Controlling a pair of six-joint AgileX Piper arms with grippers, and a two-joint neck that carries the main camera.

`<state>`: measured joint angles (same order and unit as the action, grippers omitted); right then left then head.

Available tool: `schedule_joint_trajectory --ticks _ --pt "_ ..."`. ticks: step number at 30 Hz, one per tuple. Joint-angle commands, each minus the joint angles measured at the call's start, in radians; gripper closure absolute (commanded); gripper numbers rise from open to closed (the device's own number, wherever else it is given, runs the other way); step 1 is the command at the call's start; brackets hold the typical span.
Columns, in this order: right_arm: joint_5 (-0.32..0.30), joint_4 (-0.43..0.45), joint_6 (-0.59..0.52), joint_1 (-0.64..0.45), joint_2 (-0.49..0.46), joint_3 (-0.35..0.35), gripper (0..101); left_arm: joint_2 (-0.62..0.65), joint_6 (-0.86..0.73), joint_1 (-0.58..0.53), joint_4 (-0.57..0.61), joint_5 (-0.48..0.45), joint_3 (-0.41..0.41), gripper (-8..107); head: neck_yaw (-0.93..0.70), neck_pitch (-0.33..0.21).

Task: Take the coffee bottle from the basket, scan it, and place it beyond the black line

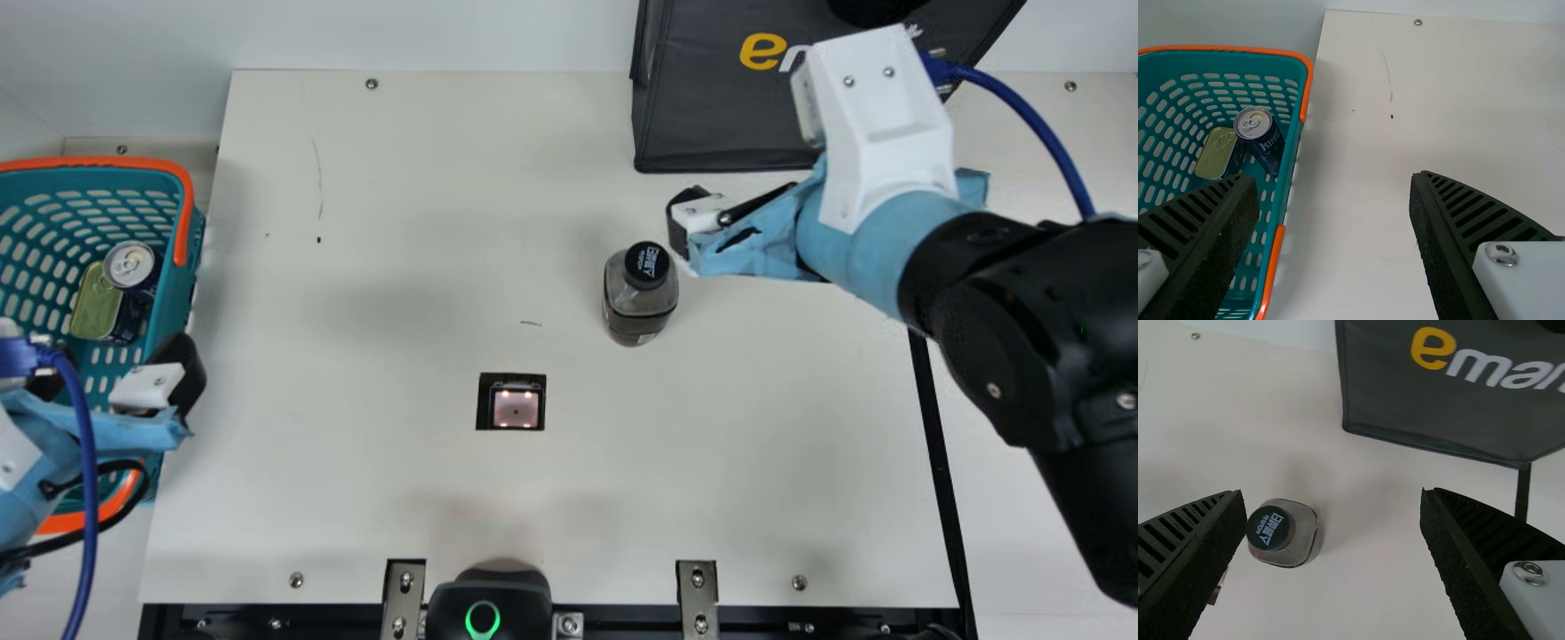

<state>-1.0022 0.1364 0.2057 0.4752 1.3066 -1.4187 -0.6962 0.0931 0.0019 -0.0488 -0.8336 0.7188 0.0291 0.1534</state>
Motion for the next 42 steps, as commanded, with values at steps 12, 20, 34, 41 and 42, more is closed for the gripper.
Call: schedule_joint_trajectory --ticks 12,20,34,41,42 --pt "0.024 -0.019 0.002 0.061 0.078 -0.009 11 0.000 0.000 0.000 0.000 0.000 0.000 9 -0.002 -0.015" --pt "0.050 -0.018 0.015 0.099 0.125 0.008 11 0.000 0.000 0.000 0.000 0.000 0.000 9 -0.002 -0.015" --pt "0.078 -0.001 0.038 0.147 0.196 0.032 11 0.000 0.000 0.000 0.000 0.000 0.000 9 -0.002 -0.015" --pt "0.074 0.010 0.053 0.161 0.212 0.048 11 0.000 0.000 0.000 0.000 0.000 0.000 9 -0.002 -0.015" --pt "0.073 0.012 0.055 0.163 0.214 0.050 11 0.000 0.000 0.000 0.000 0.000 0.000 9 -0.002 -0.015"
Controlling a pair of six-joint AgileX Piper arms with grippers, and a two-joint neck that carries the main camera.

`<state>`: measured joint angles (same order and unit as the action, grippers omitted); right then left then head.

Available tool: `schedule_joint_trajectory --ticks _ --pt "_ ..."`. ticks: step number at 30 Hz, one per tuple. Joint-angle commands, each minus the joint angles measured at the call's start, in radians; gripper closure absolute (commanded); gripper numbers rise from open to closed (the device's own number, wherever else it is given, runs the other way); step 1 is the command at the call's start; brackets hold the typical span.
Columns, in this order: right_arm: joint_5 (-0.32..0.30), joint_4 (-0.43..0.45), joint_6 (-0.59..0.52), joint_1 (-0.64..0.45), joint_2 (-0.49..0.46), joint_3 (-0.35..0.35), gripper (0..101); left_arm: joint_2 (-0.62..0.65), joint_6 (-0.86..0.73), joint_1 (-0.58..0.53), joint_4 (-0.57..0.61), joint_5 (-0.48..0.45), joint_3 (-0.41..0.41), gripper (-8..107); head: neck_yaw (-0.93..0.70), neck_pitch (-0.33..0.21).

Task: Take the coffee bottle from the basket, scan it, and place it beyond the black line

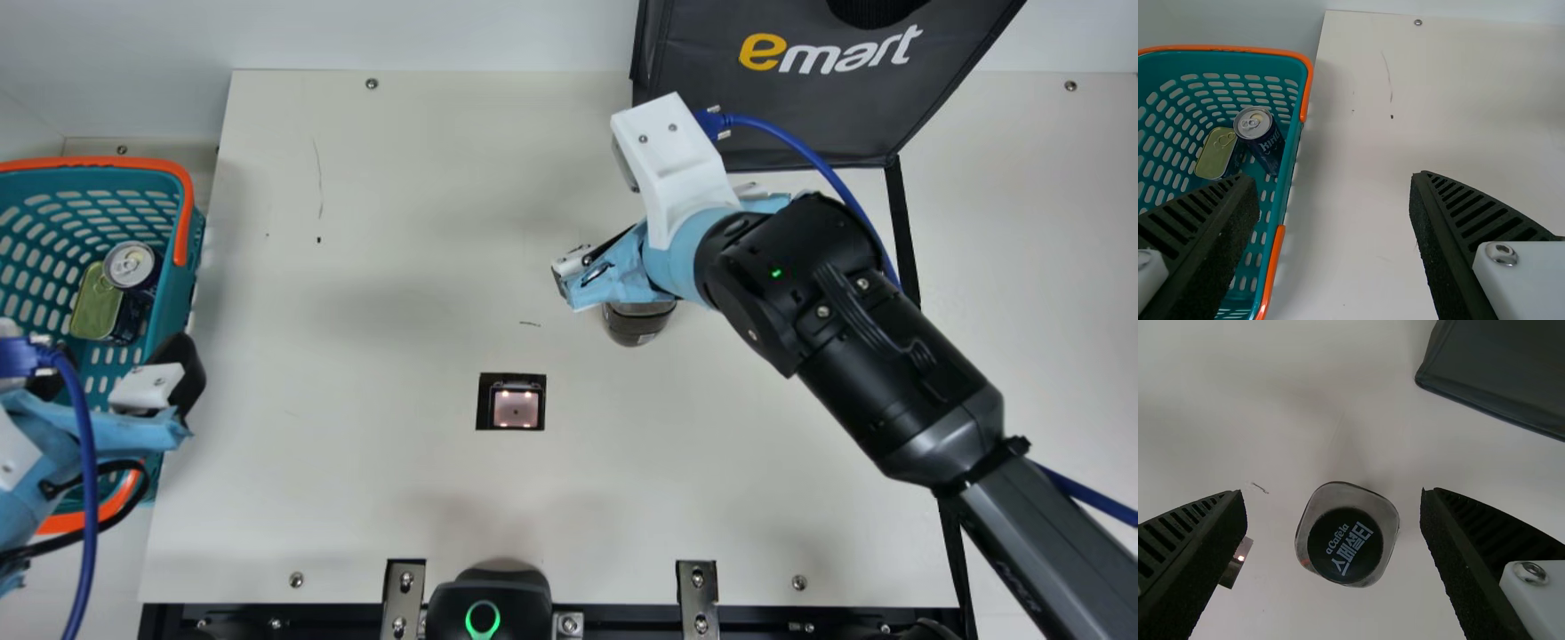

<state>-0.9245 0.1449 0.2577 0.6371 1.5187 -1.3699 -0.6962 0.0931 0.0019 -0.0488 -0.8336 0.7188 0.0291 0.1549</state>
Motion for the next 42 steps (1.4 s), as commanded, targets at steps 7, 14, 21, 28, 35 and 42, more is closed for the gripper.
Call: schedule_joint_trajectory --ticks 7,14,21,28,35,42 --pt "-0.023 0.014 0.013 0.009 0.010 0.017 11 0.000 0.000 0.000 0.000 0.000 0.000 9 -0.002 -0.017" --pt "-0.047 0.016 0.011 0.006 0.011 0.026 11 0.000 0.000 0.000 0.000 0.000 0.000 9 -0.002 -0.017" --pt "-0.061 0.011 -0.002 -0.006 0.010 0.023 37 0.000 0.000 0.000 0.000 0.000 0.000 9 -0.002 -0.017" --pt "-0.064 0.008 -0.011 -0.020 0.011 0.013 84 0.000 0.000 0.000 0.000 0.000 0.000 9 -0.002 -0.017" --pt "-0.064 0.003 -0.022 -0.034 0.011 0.001 101 0.000 0.000 0.000 0.000 0.000 0.000 9 -0.002 -0.017" --pt "-0.067 0.001 -0.035 -0.050 0.007 -0.013 101 0.000 0.000 0.000 0.000 0.000 0.000 9 -0.002 -0.017"
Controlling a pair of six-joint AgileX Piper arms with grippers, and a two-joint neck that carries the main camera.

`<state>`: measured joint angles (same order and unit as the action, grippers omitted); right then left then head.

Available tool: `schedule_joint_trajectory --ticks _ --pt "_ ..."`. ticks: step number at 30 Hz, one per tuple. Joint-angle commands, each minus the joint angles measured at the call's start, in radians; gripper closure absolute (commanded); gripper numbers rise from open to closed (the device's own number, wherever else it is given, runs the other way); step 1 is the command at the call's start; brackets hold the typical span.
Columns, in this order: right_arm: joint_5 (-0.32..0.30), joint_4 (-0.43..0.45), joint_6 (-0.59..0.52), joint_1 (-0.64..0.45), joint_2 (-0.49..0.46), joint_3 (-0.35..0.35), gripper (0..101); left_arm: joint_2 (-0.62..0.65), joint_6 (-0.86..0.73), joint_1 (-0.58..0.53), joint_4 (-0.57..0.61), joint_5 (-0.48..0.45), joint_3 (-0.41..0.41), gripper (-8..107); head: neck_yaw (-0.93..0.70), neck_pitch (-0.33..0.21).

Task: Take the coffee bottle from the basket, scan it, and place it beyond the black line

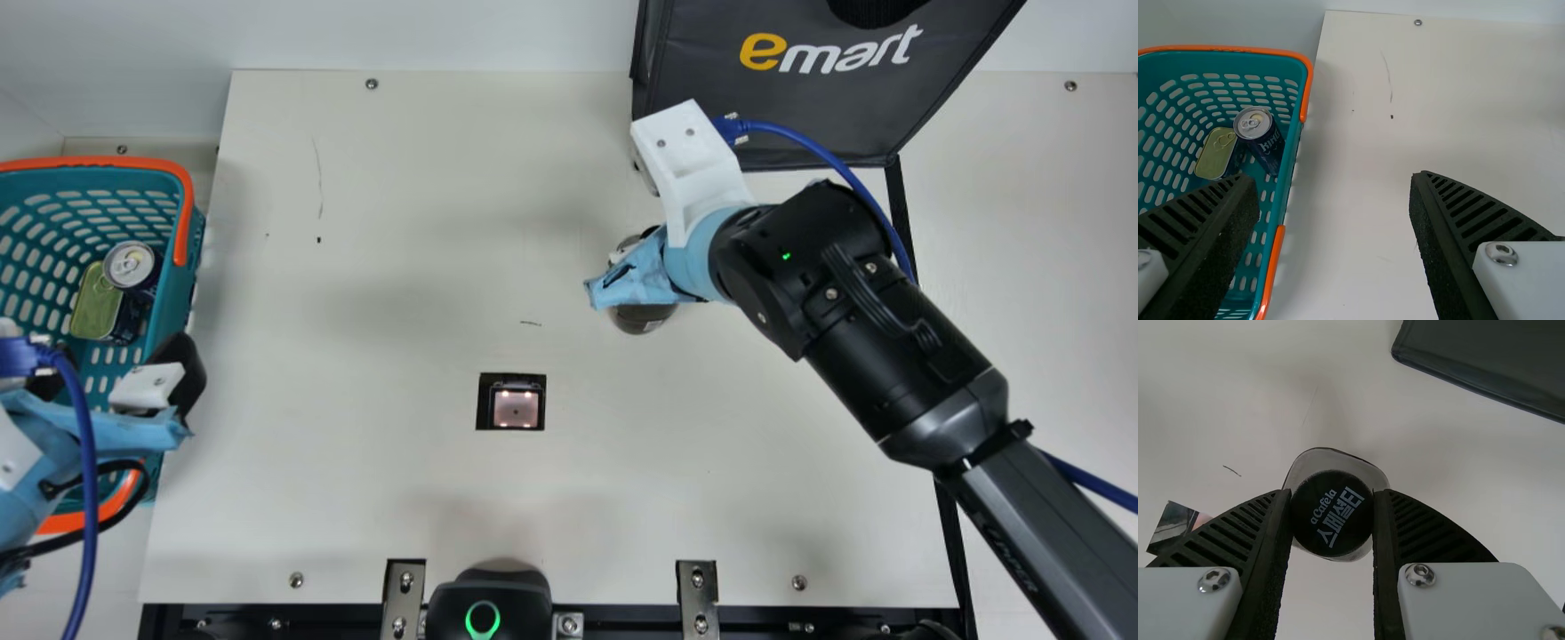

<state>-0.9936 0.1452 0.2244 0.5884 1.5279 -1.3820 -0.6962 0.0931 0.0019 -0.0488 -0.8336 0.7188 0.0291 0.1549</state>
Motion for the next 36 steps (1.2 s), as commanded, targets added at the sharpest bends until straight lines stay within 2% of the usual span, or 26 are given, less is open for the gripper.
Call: schedule_joint_trajectory --ticks 1,18,33,36 --pt "0.001 0.001 -0.005 -0.004 -0.003 -0.004 101 0.000 0.000 0.000 0.000 0.000 0.000 9 -0.002 -0.017" --pt "-0.027 0.010 -0.046 -0.060 -0.013 -0.067 101 0.000 0.000 0.000 0.000 0.000 0.000 9 -0.002 -0.017" --pt "-0.037 0.017 -0.060 -0.114 -0.038 -0.077 101 0.000 0.000 0.000 0.000 0.000 0.000 9 0.347 -0.017" --pt "-0.038 0.017 -0.061 -0.128 -0.044 -0.074 101 0.000 0.000 0.000 0.000 0.000 0.000 9 0.347 -0.017"
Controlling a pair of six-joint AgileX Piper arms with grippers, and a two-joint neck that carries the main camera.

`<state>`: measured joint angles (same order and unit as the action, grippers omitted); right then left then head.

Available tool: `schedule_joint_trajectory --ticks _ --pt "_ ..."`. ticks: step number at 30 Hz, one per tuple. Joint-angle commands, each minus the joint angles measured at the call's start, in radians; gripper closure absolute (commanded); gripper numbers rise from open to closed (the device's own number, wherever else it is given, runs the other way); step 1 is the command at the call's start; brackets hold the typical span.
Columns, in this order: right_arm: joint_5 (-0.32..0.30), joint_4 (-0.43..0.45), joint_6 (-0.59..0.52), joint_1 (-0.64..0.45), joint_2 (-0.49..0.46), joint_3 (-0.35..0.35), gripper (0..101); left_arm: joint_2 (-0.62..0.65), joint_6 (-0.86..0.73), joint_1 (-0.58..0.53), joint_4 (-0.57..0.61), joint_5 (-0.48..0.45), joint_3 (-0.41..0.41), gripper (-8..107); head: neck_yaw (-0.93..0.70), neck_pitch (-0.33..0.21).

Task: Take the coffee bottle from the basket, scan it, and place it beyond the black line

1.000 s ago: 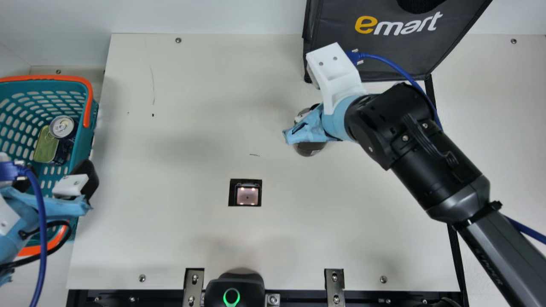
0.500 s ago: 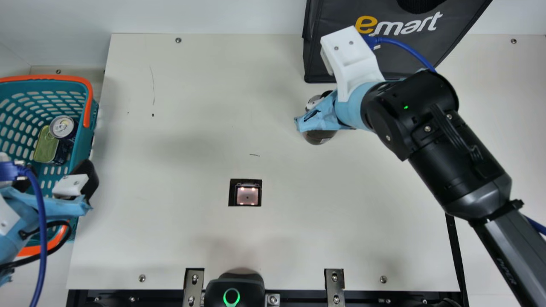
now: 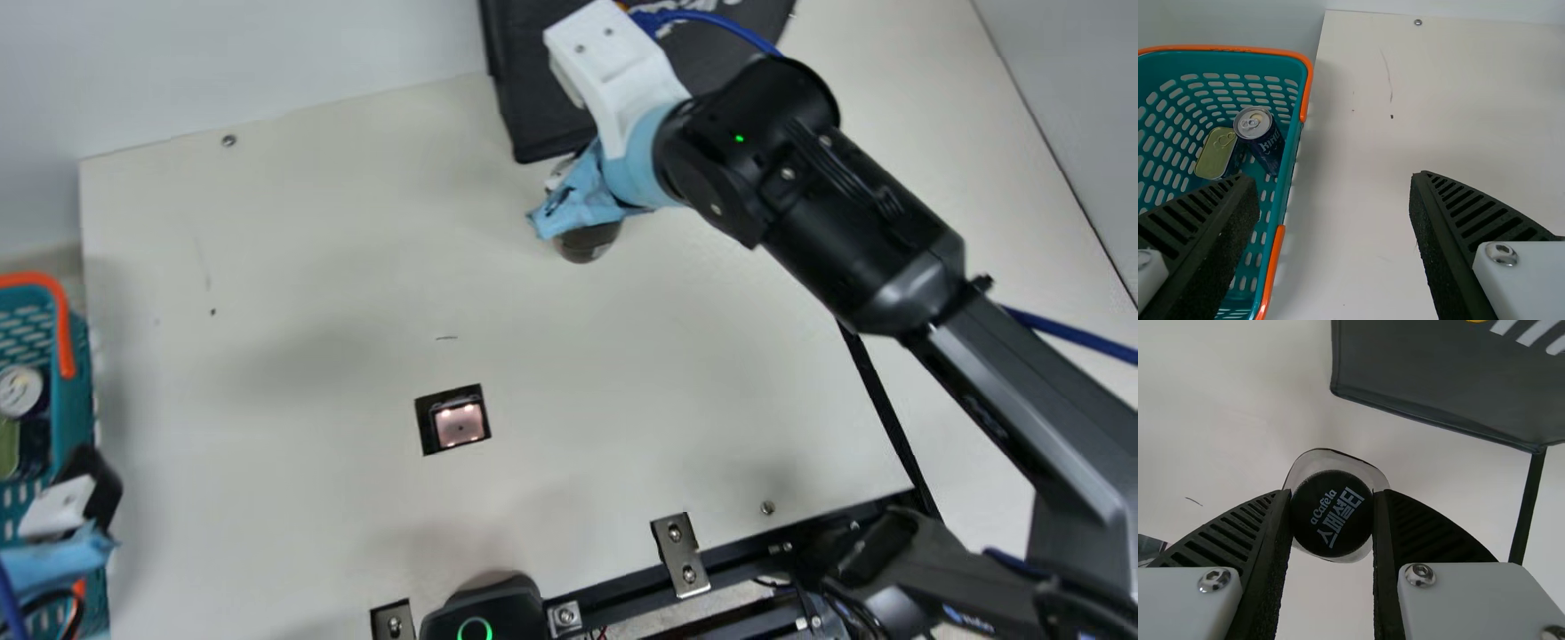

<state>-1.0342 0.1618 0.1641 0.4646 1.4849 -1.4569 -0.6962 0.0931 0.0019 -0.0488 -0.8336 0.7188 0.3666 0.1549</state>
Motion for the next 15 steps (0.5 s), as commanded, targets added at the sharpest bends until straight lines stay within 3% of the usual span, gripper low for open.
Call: schedule_joint_trajectory --ticks 1,15 --pt "0.002 0.000 -0.002 -0.009 -0.004 0.002 101 0.000 0.000 0.000 0.000 0.000 0.000 9 0.010 -0.017" --pt "-0.004 0.002 -0.011 -0.122 -0.047 0.034 101 0.000 0.000 0.000 0.000 0.000 0.000 9 0.010 -0.017"
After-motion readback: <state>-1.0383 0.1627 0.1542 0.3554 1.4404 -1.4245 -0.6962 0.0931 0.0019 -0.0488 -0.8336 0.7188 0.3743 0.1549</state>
